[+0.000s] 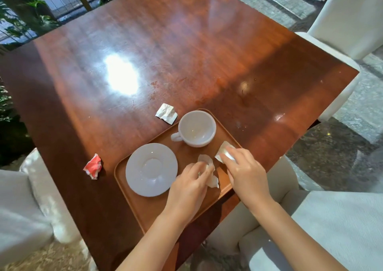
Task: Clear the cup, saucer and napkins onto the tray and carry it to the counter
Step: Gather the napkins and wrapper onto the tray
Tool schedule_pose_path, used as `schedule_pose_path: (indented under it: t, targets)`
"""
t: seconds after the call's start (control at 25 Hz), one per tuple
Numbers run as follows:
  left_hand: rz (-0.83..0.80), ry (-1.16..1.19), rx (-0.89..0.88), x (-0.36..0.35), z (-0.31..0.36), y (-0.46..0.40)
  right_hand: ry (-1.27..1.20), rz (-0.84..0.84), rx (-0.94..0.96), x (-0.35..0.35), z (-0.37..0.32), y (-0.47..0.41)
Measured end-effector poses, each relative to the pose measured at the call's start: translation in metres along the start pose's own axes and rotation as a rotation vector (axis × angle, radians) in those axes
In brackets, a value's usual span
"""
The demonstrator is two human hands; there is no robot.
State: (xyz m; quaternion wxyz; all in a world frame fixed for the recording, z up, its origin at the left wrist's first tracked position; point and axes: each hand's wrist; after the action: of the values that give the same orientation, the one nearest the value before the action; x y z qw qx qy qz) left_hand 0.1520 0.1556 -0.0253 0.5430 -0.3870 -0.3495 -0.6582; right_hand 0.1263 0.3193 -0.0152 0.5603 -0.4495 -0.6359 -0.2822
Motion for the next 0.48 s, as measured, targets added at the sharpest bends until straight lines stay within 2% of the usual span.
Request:
schedule_pose_path:
  t: [0.16, 0.36, 0.48]
  targets:
    - [0.034, -0.038, 0.012, -0.008, -0.001, -0.002, 0.06, -0.054, 0.024, -0.008, -0.006, 0.005]
    - [0.04, -0.067, 0.016, -0.01, -0.001, 0.011, -0.007, -0.024, -0.007, -0.006, -0.006, 0.006]
    - [0.007, -0.071, -0.035, -0.013, -0.004, 0.02, 0.063, -0.056, 0.046, -0.003, 0.0, 0.004]
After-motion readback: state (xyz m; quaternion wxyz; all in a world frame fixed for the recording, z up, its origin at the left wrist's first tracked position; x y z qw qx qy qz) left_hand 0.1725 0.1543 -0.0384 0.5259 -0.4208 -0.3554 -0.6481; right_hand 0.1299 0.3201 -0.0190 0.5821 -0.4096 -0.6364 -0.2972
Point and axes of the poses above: each hand's wrist, its own y-axis away from the middle knuckle, its own x-axis out of the back of the hand, z = x × y, and after that the axes turned 13 degrees about x, right-handed
